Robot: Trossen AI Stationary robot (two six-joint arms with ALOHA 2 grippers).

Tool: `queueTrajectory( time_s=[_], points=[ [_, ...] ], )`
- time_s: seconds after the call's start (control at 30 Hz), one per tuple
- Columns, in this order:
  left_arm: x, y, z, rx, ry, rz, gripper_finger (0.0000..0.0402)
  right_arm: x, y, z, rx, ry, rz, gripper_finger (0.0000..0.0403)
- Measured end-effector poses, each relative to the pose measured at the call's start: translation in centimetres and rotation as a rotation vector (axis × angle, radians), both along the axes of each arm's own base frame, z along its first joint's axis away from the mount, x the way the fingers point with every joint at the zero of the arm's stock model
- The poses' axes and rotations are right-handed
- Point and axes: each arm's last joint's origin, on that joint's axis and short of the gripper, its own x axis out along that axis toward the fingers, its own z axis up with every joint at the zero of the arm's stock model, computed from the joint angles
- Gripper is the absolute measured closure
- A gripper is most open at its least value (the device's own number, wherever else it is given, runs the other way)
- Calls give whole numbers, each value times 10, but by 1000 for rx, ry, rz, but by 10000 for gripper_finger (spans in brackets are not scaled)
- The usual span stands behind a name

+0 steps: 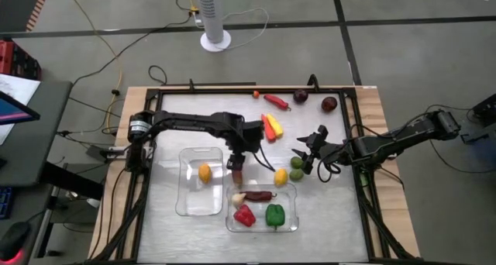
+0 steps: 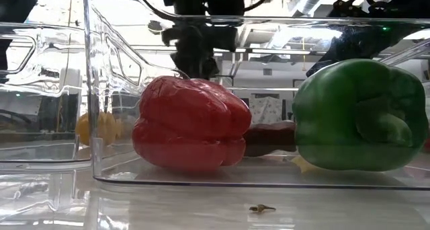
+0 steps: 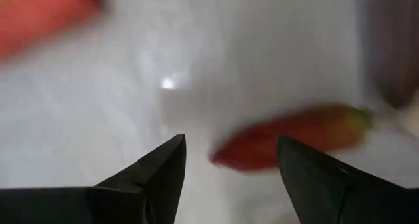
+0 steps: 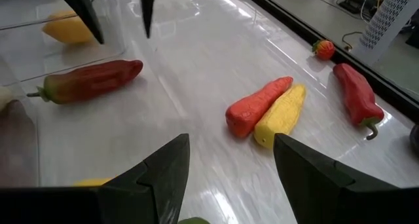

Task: Sort produce into baskets
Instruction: Put the dark red bell pepper into the right transparent bin

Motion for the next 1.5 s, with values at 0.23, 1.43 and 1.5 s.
queueTrajectory(
  time_s=[0.23,1.43,1.5],
  points=[
    [-1,-6,-7,15,23,-81,180,0,0,0,0,0,0,155],
    [9,1,-48,183,162,-247,180,0,0,0,0,1,-1,155],
    [9,4,-48,180,162,-238,180,0,0,0,0,1,-1,155]
  ],
)
